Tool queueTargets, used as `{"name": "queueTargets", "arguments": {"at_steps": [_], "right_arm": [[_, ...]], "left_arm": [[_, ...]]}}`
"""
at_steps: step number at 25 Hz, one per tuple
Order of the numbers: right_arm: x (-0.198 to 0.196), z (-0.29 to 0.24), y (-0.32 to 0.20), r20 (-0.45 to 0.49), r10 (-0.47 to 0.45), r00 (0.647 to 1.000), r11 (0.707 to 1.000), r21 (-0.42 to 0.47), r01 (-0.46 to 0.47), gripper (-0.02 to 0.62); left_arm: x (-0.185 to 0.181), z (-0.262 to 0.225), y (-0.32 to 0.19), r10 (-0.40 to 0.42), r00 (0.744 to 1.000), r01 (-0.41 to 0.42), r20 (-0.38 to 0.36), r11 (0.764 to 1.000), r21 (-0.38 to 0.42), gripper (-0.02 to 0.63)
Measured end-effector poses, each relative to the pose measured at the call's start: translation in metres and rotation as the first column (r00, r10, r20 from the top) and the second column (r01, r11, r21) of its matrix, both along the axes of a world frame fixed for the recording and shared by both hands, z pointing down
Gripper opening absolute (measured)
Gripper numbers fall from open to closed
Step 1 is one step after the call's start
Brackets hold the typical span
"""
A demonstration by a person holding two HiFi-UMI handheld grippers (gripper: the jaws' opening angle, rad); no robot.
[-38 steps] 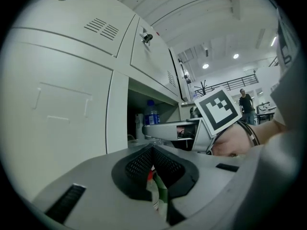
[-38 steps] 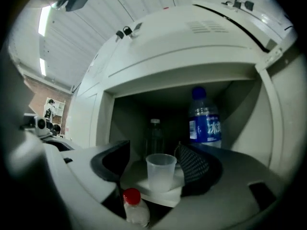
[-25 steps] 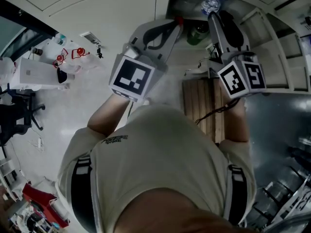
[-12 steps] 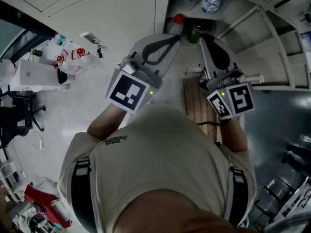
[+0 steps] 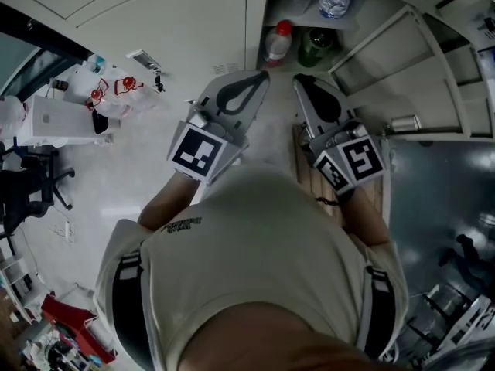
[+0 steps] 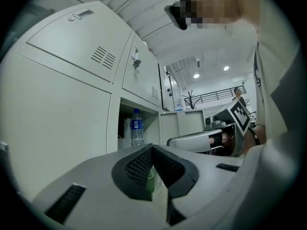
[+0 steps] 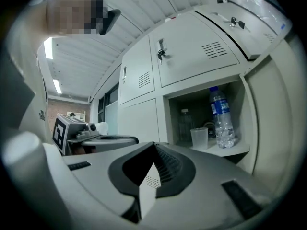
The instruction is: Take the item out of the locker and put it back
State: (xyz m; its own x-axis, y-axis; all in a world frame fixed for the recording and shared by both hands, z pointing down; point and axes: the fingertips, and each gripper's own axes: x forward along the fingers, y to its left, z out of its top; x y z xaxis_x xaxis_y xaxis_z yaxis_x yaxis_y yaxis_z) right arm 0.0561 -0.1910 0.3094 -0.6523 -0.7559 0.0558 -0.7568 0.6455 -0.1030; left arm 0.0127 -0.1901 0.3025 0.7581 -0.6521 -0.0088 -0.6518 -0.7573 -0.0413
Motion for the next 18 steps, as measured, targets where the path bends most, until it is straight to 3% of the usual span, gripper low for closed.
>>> {"name": "queueTargets", "arguments": {"at_steps": [18], "right_arm": [[0.0036, 0.0005, 0.0068, -0.001, -0.011, 1.0, 1.0, 0.01, 0.011, 0.002]], "left_arm": [[0.0027, 0.0096, 0.0039, -0.01, 1.0, 0.01, 0.008, 1.0, -0.02, 0.012]]}}
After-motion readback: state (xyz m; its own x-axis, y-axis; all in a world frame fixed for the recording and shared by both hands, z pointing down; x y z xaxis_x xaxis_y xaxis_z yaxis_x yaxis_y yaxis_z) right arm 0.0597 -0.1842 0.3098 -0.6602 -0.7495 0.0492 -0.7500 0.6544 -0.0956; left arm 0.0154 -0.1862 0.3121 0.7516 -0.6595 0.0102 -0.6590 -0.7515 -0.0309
